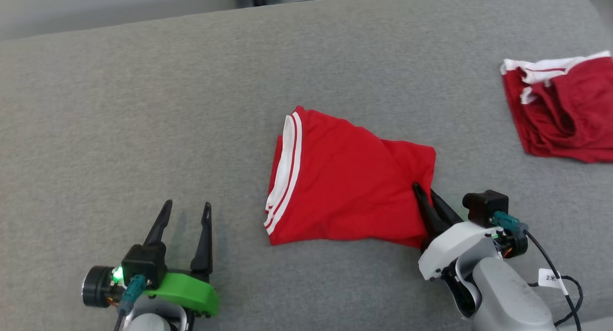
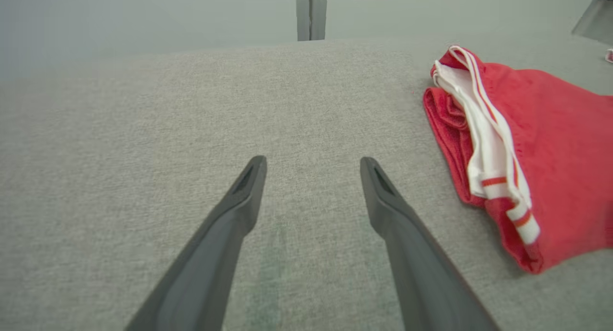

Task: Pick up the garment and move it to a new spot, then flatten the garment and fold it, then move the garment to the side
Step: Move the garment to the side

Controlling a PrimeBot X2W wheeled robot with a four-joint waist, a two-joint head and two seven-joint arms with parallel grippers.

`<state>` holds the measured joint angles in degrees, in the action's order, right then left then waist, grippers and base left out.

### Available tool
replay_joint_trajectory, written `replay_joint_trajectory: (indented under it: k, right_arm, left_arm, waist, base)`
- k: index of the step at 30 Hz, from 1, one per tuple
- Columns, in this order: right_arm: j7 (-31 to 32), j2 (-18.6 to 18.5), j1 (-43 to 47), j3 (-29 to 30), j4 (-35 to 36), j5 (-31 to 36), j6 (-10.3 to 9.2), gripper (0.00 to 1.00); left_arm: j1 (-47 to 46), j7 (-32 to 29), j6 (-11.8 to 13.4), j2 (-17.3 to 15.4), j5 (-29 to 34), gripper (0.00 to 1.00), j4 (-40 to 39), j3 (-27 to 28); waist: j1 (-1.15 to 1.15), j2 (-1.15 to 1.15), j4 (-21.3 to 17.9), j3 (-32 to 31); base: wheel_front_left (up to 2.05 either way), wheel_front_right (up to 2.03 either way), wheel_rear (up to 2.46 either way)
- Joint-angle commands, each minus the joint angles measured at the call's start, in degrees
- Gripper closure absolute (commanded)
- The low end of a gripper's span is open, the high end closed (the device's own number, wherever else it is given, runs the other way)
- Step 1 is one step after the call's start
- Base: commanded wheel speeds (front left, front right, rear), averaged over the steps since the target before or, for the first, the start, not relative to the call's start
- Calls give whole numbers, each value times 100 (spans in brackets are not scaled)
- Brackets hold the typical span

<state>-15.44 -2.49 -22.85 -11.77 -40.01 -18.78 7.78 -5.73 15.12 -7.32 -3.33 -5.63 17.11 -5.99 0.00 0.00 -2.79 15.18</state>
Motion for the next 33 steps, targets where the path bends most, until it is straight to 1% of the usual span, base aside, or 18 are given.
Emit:
replay_joint_trajectory:
  k: [1, 4, 8, 10, 13, 15, 19, 23, 27, 29, 33]
  right_arm:
    - [54, -82, 224, 39, -33, -60, -56, 100]
    - [38, -68, 344, 47, 105, -181, -43, 100]
    - [34, -60, 505, 95, 257, -257, -42, 100]
    - [33, -57, 561, 108, 336, -291, -40, 100]
    - [32, -55, 624, 150, 419, -294, -37, 100]
    - [32, -54, 614, 163, 443, -253, -37, 100]
    - [31, -53, 321, 220, 504, -53, -37, 100]
    - [27, -53, -115, 376, 458, 358, -36, 100]
    - [28, -53, -872, 703, 308, 1087, -36, 100]
    - [27, -63, -1313, 943, 132, 1562, -37, 100]
    - [145, -294, -2211, 1420, -183, 2320, -37, 100]
  left_arm:
    - [-114, -1, -26, -82, 48, 0, -36, -74]
    - [-178, -1, -26, -130, 11, 0, -63, -223]
    - [-197, -1, -23, -192, -22, 0, -73, -405]
    - [-207, -1, -23, -225, -38, 0, -65, -490]
    - [-207, -1, -24, -244, -66, 0, -47, -592]
    - [-193, -1, -23, -279, -82, 0, -25, -635]
    - [-159, -2, -23, -340, -114, 0, -20, -621]
    - [-173, -2, -23, -430, -122, 0, -36, -607]
    - [-293, -2, -23, -517, -132, 0, -85, -597]
    - [-321, -2, -23, -555, -142, 0, -111, -595]
    - [-431, -2, -24, -631, -171, 0, -138, -626]
  waist:
    - [0, 0, -1342, -121]
    - [0, 0, -1826, -109]
    - [0, 0, -2270, -62]
    - [0, 0, -2392, -27]
    - [0, 0, -2447, 7]
    - [0, 0, -2429, 43]
    - [0, 0, -2293, 163]
    - [0, 0, -2062, 311]
    - [0, 0, -1810, 499]
    - [0, 0, -1700, 594]
    - [0, 0, -1477, 800]
  base:
    - [0, 0, 0]
    - [0, 0, 0]
    - [0, 0, 0]
    - [0, 0, 0]
    - [0, 0, 0]
    - [0, 0, 0]
    - [0, 0, 0]
    - [0, 0, 0]
    - [0, 0, 0]
    - [0, 0, 0]
    - [0, 0, 0]
